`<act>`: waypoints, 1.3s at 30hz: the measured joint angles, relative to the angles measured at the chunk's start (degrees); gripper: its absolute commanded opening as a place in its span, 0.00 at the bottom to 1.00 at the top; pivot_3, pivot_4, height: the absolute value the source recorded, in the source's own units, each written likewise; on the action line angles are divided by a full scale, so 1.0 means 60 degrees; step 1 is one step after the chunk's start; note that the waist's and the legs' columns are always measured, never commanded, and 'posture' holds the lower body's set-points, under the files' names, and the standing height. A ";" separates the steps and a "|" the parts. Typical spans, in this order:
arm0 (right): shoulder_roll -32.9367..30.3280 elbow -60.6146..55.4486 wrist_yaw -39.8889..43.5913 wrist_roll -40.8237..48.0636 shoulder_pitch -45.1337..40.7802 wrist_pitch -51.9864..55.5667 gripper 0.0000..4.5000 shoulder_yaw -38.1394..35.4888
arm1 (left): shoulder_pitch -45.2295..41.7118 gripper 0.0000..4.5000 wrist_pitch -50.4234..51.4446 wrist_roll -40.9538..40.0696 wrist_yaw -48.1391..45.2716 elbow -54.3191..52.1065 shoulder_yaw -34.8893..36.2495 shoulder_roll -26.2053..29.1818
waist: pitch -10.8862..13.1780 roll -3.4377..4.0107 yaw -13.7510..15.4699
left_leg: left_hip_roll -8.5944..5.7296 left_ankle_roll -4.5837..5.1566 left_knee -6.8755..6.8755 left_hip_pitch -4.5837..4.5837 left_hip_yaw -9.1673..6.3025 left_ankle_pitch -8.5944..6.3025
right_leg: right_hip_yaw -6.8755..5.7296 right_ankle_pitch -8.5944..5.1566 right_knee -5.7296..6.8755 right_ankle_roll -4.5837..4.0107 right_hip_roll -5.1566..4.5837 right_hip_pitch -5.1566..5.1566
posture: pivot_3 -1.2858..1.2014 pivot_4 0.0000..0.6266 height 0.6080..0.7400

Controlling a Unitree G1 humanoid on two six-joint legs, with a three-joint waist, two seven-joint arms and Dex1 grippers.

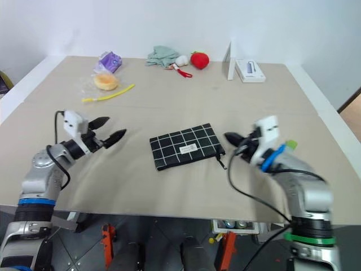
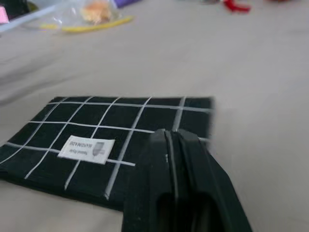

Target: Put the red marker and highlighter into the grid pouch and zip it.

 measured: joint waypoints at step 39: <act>0.1832 0.0263 -0.2610 -0.2169 -0.0199 0.0924 0.01 0.1426 | -0.4169 1.00 -1.2039 1.1006 0.6316 0.6912 -0.5355 -0.0212 | -0.0163 -0.0048 0.0040 | -0.0021 0.0041 0.0007 0.0032 -0.0068 0.0008 | -0.0061 -0.0013 -0.0013 0.0015 -0.0012 0.0081 | 0.52 0.24 0.94</act>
